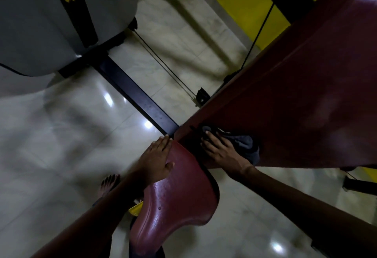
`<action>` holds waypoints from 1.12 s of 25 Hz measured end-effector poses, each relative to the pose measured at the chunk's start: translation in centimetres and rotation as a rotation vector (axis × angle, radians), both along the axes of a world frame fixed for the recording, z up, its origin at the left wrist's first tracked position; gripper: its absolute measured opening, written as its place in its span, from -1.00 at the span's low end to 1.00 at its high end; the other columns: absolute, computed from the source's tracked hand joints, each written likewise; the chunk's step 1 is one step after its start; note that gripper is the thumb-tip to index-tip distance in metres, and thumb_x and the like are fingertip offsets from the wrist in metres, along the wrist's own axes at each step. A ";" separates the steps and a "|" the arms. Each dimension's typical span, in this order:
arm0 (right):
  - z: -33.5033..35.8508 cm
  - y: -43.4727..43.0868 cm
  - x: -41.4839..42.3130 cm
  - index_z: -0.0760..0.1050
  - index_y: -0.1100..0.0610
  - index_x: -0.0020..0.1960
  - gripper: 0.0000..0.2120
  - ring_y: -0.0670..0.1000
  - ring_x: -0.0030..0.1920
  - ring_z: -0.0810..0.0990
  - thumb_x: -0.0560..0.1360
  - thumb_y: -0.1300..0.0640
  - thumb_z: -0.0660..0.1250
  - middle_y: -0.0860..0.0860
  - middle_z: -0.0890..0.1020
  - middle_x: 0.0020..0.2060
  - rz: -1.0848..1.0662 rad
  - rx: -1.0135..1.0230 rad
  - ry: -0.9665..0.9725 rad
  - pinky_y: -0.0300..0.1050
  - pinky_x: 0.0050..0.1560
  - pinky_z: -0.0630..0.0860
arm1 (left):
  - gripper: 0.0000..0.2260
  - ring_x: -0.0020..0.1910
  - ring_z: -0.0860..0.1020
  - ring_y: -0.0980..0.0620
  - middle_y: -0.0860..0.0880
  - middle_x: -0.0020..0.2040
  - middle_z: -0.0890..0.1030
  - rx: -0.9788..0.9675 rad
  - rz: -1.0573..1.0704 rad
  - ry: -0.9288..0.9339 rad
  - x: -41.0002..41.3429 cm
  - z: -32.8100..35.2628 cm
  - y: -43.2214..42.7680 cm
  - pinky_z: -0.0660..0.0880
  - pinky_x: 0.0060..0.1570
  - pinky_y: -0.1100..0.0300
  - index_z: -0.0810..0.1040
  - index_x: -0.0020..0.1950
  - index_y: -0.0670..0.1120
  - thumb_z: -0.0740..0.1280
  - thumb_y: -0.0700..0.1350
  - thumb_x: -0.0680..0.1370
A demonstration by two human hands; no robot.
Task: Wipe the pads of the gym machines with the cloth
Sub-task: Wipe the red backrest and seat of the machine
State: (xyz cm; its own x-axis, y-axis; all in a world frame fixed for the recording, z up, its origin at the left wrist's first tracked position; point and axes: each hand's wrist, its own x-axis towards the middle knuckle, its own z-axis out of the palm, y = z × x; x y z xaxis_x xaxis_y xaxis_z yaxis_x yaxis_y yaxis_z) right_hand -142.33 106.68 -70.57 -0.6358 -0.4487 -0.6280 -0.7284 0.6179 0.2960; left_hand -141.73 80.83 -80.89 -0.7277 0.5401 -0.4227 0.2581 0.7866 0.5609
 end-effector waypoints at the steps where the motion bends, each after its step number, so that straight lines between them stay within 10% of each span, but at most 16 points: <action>1: -0.1 0.0 -0.1 0.63 0.14 0.26 -0.51 0.21 0.39 0.48 0.39 0.24 0.18 0.07 0.62 0.27 0.001 -0.044 0.026 0.14 0.27 0.53 | -0.19 0.60 -0.06 -0.07 -0.09 0.62 -0.05 -0.014 -0.021 0.001 -0.3 0.0 0.3 -0.14 0.53 0.08 0.00 0.62 -0.08 -0.10 0.25 0.42; 8: 4.0 3.1 1.9 0.35 0.11 0.52 -0.44 0.12 0.58 0.16 0.51 0.26 0.21 0.03 0.38 0.49 -0.113 -0.232 0.345 0.06 0.49 0.14 | -0.35 0.54 0.21 -0.02 -0.05 0.59 0.16 0.134 0.159 -0.197 -2.9 2.5 2.1 0.14 0.50 0.10 0.04 0.62 0.06 0.22 -0.09 0.56; 12: -0.7 0.9 0.9 0.67 0.13 0.16 -0.66 0.14 0.38 0.47 0.48 0.23 0.22 0.02 0.66 0.19 -0.035 -0.107 0.286 0.05 0.42 0.16 | -0.44 0.33 0.48 -0.08 -0.08 0.36 0.51 0.053 0.115 -0.213 -3.5 2.4 2.7 0.43 0.30 0.04 0.34 0.46 -0.02 0.18 0.05 0.45; 16: -5.4 -1.0 0.9 0.72 0.16 -0.05 -0.69 0.24 0.27 0.59 0.44 0.18 0.21 0.10 0.70 0.08 0.119 0.025 0.206 0.14 0.34 0.25 | -0.38 0.43 0.38 -0.05 -0.07 0.50 0.37 0.082 0.165 -0.180 -3.0 3.0 3.3 0.32 0.36 0.15 0.17 0.58 -0.04 0.27 -0.06 0.54; 19: -3.0 0.4 1.8 0.70 0.09 0.13 -0.62 0.20 0.40 0.47 0.48 0.13 0.16 0.06 0.64 0.23 0.073 -0.011 0.041 0.13 0.40 0.32 | -0.37 0.46 0.34 0.01 -0.02 0.57 0.21 0.327 0.318 -0.173 -4.0 6.1 4.8 0.30 0.32 0.27 0.04 0.62 0.02 0.22 -0.22 0.62; 28: 12.9 6.9 3.2 0.26 0.07 0.57 -0.43 0.09 0.58 0.13 0.55 0.19 0.13 -0.01 0.32 0.54 -0.166 -0.277 0.519 0.03 0.58 -0.07 | -0.56 0.35 0.44 0.21 0.13 0.41 0.47 0.679 0.496 -0.072 -10.7 16.9 10.6 0.34 0.21 0.51 0.33 0.51 0.17 0.21 -0.14 0.66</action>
